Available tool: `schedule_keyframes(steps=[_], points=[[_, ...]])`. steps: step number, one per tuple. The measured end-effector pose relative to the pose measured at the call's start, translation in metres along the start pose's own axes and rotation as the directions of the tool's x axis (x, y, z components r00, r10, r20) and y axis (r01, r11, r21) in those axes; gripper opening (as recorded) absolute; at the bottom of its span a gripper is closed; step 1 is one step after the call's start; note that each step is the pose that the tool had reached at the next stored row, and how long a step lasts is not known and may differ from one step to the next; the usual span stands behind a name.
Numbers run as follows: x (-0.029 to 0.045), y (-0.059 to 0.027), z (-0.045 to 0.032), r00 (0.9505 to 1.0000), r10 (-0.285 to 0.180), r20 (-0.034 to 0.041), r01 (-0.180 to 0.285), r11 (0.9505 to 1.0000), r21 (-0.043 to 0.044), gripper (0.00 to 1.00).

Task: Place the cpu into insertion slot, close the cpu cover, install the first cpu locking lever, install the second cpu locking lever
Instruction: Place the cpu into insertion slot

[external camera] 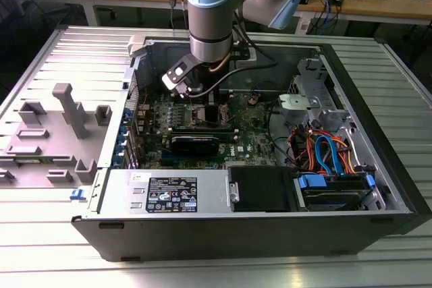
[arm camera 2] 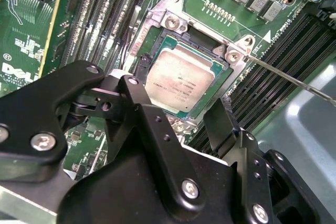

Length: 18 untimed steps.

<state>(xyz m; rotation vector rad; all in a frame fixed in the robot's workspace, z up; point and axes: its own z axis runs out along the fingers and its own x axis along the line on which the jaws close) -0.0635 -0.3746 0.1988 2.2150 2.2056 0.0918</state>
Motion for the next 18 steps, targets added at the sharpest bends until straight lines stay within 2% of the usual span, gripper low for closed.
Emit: schedule_keyframes(steps=[3, 6, 14, 18], points=[[-0.0001, 0.0, -0.0001, 1.0, 0.0, 0.0001, 0.0, 1.0, 0.0001, 0.69], [-0.0001, 0.0001, -0.0003, 1.0, -0.001, 0.0043, 0.001, 1.0, 0.0002, 0.69], [0.0001, 0.0003, -0.004, 1.0, 0.0, 0.0046, 0.0, 1.0, 0.0001, 0.69], [0.0001, 0.0002, -0.0043, 0.9999, -0.001, 0.0147, 0.001, 1.0, 0.0, 0.69]])
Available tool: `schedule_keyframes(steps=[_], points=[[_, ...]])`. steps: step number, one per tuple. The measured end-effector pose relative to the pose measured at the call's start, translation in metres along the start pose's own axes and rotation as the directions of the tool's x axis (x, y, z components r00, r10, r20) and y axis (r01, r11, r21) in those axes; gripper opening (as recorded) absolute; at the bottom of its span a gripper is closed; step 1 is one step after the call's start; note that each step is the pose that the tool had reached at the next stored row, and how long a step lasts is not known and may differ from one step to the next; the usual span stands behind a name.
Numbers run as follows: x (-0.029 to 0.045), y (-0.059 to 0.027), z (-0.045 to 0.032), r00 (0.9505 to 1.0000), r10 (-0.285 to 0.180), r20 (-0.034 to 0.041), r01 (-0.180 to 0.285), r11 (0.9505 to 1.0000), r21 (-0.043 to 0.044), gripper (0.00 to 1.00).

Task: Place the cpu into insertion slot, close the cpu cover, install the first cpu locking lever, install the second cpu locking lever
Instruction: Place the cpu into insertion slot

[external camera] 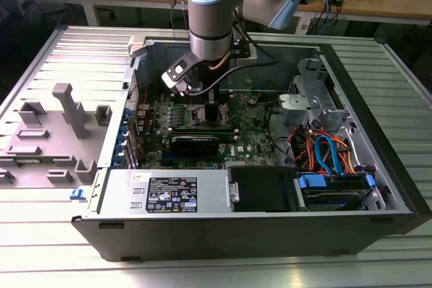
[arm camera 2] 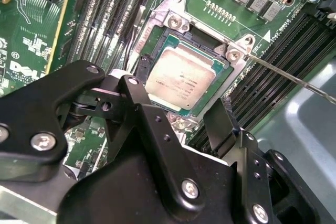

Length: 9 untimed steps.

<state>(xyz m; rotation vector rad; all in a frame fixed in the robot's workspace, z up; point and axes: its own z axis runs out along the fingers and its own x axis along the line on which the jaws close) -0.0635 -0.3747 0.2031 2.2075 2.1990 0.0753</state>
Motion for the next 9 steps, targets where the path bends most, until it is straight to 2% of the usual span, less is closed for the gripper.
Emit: schedule_keyframes(steps=[1, 6, 7, 8, 9], points=[[-0.0001, 0.0, -0.0004, 1.0, 0.0, 0.0026, 0.0, 1.0, 0.0003, 0.69], [0.0001, 0.0003, -0.0067, 1.0, 0.0, 0.0024, 0.0, 1.0, 0.0014, 0.67], [0.0001, 0.0004, -0.0078, 1.0, 0.0, 0.0023, 0.0, 1.0, 0.0018, 0.61], [0.0001, 0.0005, -0.0089, 1.0, 0.0, 0.0024, 0.0, 1.0, 0.0024, 0.61], [0.0001, 0.0006, -0.0106, 1.0, 0.0, 0.0024, 0.0, 1.0, 0.0035, 0.48]])
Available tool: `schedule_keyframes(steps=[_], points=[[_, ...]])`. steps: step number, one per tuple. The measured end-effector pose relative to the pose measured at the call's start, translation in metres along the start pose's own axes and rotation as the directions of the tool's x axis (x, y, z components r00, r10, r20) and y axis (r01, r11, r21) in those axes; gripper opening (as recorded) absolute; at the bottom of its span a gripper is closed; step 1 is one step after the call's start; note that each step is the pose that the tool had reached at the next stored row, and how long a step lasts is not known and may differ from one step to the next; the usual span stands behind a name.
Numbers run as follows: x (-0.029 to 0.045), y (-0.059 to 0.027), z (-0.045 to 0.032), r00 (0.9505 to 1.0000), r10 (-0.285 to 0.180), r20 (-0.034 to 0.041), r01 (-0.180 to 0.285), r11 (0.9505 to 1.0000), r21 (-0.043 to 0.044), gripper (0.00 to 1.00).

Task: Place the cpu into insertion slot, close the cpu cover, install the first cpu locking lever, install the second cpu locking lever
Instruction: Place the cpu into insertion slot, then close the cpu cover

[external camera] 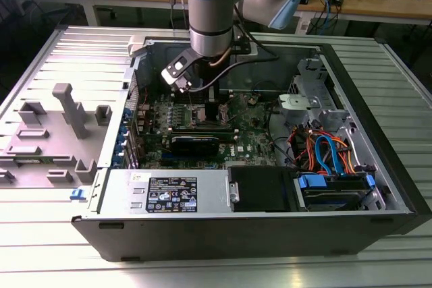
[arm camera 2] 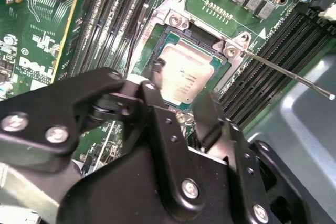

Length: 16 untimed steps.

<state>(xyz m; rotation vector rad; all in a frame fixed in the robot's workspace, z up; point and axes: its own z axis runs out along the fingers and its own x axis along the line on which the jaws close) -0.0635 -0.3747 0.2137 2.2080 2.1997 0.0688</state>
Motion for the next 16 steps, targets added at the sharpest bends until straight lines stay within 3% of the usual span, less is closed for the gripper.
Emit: schedule_keyframes(steps=[3, 4, 8, 16], points=[[0.0, 0.0002, -0.0012, 1.0, 0.0, -0.0002, 0.0, 1.0, 0.0012, 0.36], [0.0, 0.0002, -0.0012, 1.0, 0.0, -0.0002, 0.0, 1.0, 0.0012, 0.36], [0.0, 0.0004, -0.0012, 1.0, 0.0, -0.0001, 0.0, 1.0, 0.0013, 0.12], [0.0, -0.0011, -0.0013, 1.0, 0.0, -0.0051, 0.0, 1.0, 0.0013, 0.11]])
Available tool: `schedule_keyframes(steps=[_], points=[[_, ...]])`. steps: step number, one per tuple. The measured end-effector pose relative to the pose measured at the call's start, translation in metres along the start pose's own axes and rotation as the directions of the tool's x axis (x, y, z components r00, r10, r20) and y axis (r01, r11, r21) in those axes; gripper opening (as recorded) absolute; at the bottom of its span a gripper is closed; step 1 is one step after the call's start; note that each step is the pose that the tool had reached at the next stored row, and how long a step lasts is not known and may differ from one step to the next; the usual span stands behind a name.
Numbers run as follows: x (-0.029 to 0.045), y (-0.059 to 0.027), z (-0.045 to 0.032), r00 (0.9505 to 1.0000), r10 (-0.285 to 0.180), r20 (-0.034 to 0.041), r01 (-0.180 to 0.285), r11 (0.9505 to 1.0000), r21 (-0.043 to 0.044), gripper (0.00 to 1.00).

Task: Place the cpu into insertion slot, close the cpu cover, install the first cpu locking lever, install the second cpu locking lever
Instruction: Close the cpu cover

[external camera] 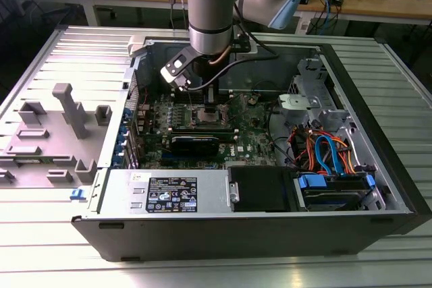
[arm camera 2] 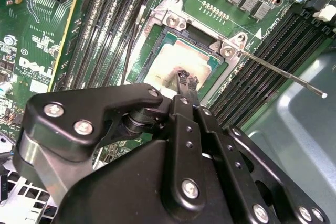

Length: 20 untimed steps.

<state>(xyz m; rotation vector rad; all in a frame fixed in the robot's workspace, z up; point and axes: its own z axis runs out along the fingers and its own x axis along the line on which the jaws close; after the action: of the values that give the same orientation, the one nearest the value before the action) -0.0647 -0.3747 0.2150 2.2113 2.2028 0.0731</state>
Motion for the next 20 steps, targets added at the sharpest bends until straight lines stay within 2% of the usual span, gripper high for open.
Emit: schedule_keyframes(steps=[10, 13, 17, 20], points=[[0.0, 0.0002, 0.0, 1.0, 0.0, -0.0001, 0.0, 1.0, 0.0005, 0.11], [-0.0001, 0.001, -0.0002, 1.0, 0.0, 0.0001, 0.0, 0.9999, 0.0137, 0.11], [0.0, 0.0013, -0.0026, 1.0, 0.0, -0.0001, 0.0, 0.9998, 0.0177, 0.11], [0.0002, 0.0016, -0.0082, 1.0, 0.0, -0.0001, 0.0, 0.9998, 0.0187, 0.11]])
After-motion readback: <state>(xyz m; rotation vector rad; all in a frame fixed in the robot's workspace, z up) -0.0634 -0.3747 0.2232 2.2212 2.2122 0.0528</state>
